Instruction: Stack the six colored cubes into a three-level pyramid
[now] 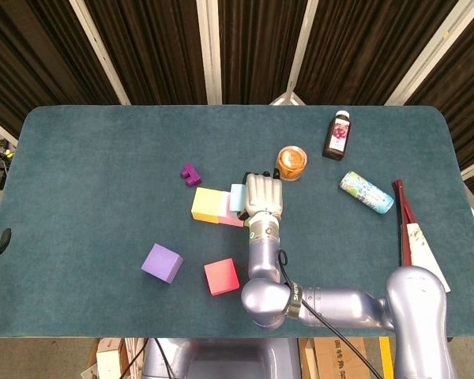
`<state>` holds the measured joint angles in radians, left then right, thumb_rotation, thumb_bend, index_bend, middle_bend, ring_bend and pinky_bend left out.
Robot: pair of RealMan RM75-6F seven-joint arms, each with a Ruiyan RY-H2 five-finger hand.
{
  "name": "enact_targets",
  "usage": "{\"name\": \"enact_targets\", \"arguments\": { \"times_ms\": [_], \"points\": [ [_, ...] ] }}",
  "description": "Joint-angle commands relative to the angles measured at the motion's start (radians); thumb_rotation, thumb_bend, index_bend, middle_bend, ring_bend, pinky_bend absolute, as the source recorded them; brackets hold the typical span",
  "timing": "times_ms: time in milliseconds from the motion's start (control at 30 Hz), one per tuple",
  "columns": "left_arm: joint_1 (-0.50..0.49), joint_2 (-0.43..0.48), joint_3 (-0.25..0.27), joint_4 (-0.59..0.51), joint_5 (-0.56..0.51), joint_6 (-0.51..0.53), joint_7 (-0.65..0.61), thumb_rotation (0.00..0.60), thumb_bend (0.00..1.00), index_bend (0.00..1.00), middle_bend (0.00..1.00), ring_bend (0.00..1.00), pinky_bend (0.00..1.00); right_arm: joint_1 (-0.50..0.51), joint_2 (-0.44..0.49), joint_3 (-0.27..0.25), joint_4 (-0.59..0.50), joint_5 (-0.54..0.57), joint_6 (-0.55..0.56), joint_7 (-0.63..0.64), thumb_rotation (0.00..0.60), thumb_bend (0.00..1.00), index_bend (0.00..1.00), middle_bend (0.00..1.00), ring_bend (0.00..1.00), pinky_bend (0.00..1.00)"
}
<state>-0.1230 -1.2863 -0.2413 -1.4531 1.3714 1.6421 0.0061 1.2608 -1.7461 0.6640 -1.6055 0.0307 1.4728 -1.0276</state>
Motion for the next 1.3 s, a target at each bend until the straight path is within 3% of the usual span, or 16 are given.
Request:
{"name": "enact_targets", "arguments": {
  "times_ms": [33, 1100, 1300],
  "points": [
    [0.0, 0.0, 0.0, -0.001, 0.0, 0.0, -0.001, 0.6, 0.33, 0.07, 0.02, 0.0, 0.0, 0.0, 0.004, 0.002, -0.008, 0.007, -0.001, -0.01, 0.6, 0.2, 0.34, 0.33, 0.18, 0.0],
    [0.002, -0.005, -0.004, -0.002, -0.002, 0.008, 0.0, 0.6, 0.33, 0.07, 0.02, 0.0, 0.0, 0.003, -0.005, 0.017, 0.013, 0.0, -0.009, -0.005, 0.6, 0.2, 0.31, 0.32, 0.18, 0.0],
    [0.002, -0.007, -0.007, -0.002, -0.006, 0.008, -0.001, 0.6, 0.33, 0.07, 0.02, 0.0, 0.0, 0.002, -0.003, 0.018, 0.013, -0.004, -0.02, -0.001, 0.6, 0.2, 0.31, 0.36, 0.19, 0.0]
  ]
}}
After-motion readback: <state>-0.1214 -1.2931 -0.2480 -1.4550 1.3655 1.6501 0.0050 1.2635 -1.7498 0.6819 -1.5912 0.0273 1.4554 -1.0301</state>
